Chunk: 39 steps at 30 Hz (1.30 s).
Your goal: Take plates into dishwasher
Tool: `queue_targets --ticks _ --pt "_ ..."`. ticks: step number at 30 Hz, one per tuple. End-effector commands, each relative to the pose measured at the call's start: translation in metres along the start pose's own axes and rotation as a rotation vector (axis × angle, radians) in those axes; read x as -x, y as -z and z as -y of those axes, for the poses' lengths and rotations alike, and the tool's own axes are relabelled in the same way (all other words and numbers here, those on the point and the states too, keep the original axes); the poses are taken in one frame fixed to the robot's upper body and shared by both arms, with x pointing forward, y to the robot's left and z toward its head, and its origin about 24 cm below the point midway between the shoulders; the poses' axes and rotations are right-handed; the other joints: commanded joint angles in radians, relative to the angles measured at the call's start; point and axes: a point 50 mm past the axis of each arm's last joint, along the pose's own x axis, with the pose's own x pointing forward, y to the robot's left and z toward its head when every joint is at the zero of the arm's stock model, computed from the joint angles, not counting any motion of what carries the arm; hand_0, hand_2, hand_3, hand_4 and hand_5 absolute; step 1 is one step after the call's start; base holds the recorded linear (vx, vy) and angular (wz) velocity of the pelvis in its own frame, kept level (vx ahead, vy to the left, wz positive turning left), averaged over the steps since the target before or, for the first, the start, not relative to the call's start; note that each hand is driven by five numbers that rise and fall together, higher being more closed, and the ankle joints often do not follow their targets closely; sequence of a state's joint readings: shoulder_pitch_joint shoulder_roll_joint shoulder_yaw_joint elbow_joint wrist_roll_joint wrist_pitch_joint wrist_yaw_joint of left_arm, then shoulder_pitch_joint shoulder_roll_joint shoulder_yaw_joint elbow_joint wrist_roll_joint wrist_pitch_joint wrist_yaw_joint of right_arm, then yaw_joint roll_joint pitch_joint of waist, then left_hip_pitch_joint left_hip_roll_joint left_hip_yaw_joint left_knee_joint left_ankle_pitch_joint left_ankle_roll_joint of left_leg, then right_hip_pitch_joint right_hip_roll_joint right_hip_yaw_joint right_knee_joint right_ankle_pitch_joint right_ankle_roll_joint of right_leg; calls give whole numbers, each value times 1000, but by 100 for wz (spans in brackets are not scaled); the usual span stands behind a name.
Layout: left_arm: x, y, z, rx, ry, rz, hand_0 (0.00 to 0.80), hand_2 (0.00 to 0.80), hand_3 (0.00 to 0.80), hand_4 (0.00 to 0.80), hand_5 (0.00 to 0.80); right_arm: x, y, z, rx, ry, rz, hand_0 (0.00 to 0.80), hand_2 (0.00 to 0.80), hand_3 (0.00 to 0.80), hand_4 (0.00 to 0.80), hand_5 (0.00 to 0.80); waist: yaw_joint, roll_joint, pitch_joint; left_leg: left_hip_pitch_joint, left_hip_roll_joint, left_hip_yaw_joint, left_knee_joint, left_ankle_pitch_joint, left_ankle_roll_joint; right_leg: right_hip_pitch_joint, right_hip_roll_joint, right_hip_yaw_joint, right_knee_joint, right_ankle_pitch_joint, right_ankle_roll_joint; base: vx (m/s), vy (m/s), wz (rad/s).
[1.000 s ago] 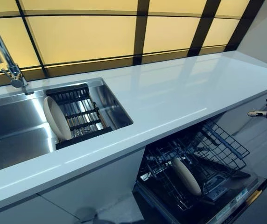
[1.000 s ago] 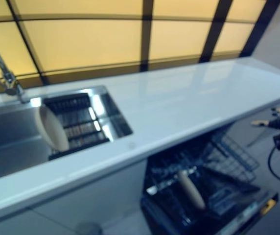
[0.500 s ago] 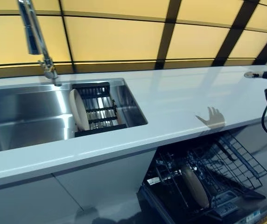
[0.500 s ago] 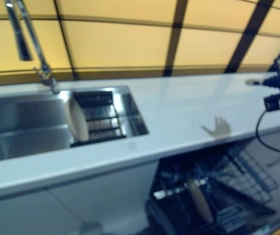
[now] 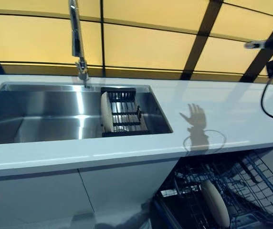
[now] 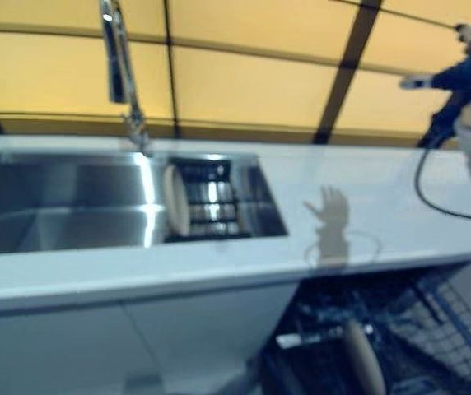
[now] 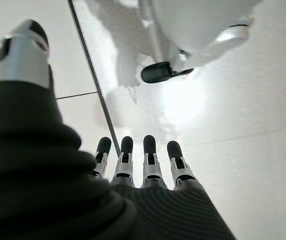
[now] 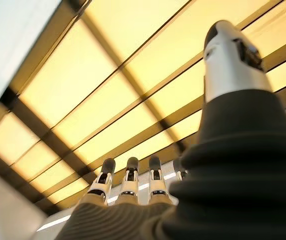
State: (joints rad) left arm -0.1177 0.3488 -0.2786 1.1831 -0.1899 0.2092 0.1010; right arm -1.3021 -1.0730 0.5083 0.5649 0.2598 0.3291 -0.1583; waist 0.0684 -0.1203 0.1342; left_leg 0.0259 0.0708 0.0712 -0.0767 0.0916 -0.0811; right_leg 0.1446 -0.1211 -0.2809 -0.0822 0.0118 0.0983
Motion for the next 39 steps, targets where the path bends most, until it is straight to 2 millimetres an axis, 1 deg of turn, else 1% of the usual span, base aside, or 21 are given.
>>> queue_targets --ticks 1,3,6,8,10,12,15,17,19,22,24,27,32,33,36,39 --pt "0 7 1 -74 14 -30 0 0 0 0 0 0 -35 22 241 145 211 0 0 0 0 0 41 0 -55 1 -51 -75 10 -24 34 -67 43 75 100 -13 -35 68 36 85" --pt "0 6 1 -76 23 -29 0 0 0 0 0 2 -47 17 320 162 277 0 0 0 0 0 52 -4 -54 -3 -51 -70 7 -22 35 -64 34 54 91 -6 -29 18 19 47" --pt "0 6 4 -83 26 -23 0 0 0 0 0 3 -53 14 390 169 317 0 0 0 0 0 66 -10 -49 -9 -53 -73 1 -25 38 -64 33 41 78 -1 -22 -9 -5 6" --pt "0 7 2 -94 20 -20 0 0 0 0 0 5 -63 8 453 139 372 0 0 0 0 0 74 -19 -48 -12 -55 -78 -6 -26 39 -61 33 30 67 2 -17 7 -10 11" --pt "0 7 1 -92 17 -20 0 0 0 0 0 5 -68 4 477 117 388 0 0 0 0 0 77 -22 -48 -13 -56 -79 -7 -25 39 -60 33 25 65 3 -17 8 -1 14" --pt "0 6 0 -88 14 -17 0 0 0 0 0 5 -72 -7 519 66 415 0 0 0 0 0 84 -28 -46 -16 -57 -81 -7 -24 41 -62 32 20 67 1 -16 0 1 4" --pt "0 3 -1 -93 9 -6 0 0 0 0 0 8 -78 -22 686 29 482 0 0 0 0 0 95 -36 -40 -22 -57 -87 -7 -23 43 -66 30 9 72 0 -14 0 -1 1" --pt "0 3 0 -95 8 -4 0 0 0 0 0 9 -82 -27 748 27 517 0 0 0 0 0 98 -38 -39 -22 -57 -88 -8 -22 44 -67 29 6 75 0 -14 9 2 8" --pt "0 2 -2 -92 7 2 0 0 0 0 0 15 -88 -37 901 25 615 0 0 0 0 0 101 -43 -35 -25 -56 -88 -7 -23 46 -72 26 1 81 -1 -11 6 2 11" --pt "0 1 -3 -87 3 6 0 0 0 0 0 19 -90 -45 994 21 678 0 0 0 0 0 104 -47 -29 -28 -55 -89 -6 -23 48 -75 26 -1 83 0 -9 -3 -8 5" --pt "0 -2 -6 -74 -3 12 0 0 0 0 0 28 -93 -58 1099 -6 780 0 0 0 0 0 107 -55 -20 -36 -52 -90 -7 -21 48 -81 26 -5 81 4 -5 -29 -30 7" --pt "0 -1 -7 -59 -7 11 0 0 0 0 0 36 -92 -69 1139 -46 842 0 0 0 0 0 107 -61 -14 -39 -48 -88 -10 -20 48 -83 28 -8 76 7 -2 -9 -11 2" --pt "0 0 -7 -45 -10 12 0 0 0 0 0 49 -92 -84 1148 -121 950 0 0 0 0 0 106 -69 -11 -47 -46 -88 -11 -19 46 -88 31 -12 69 10 -1 0 0 0" --pt "0 -1 -6 -43 -8 13 0 0 0 0 0 55 -93 -90 1143 -151 997 0 0 0 0 0 106 -70 -11 -48 -45 -88 -11 -18 45 -86 31 -15 65 12 0 0 0 0" --pt "1 1 -3 -32 -7 11 0 0 0 0 0 63 -96 -95 1131 -173 1045 0 0 0 0 0 106 -72 -13 -47 -44 -88 -11 -18 43 -85 32 -19 64 12 -1 24 10 0" --pt "1 4 -3 -21 -8 7 0 0 0 0 0 66 -97 -96 1147 -187 1052 0 0 0 0 0 108 -74 -13 -52 -44 -89 -11 -17 42 -85 32 -24 61 12 -1 12 7 0"
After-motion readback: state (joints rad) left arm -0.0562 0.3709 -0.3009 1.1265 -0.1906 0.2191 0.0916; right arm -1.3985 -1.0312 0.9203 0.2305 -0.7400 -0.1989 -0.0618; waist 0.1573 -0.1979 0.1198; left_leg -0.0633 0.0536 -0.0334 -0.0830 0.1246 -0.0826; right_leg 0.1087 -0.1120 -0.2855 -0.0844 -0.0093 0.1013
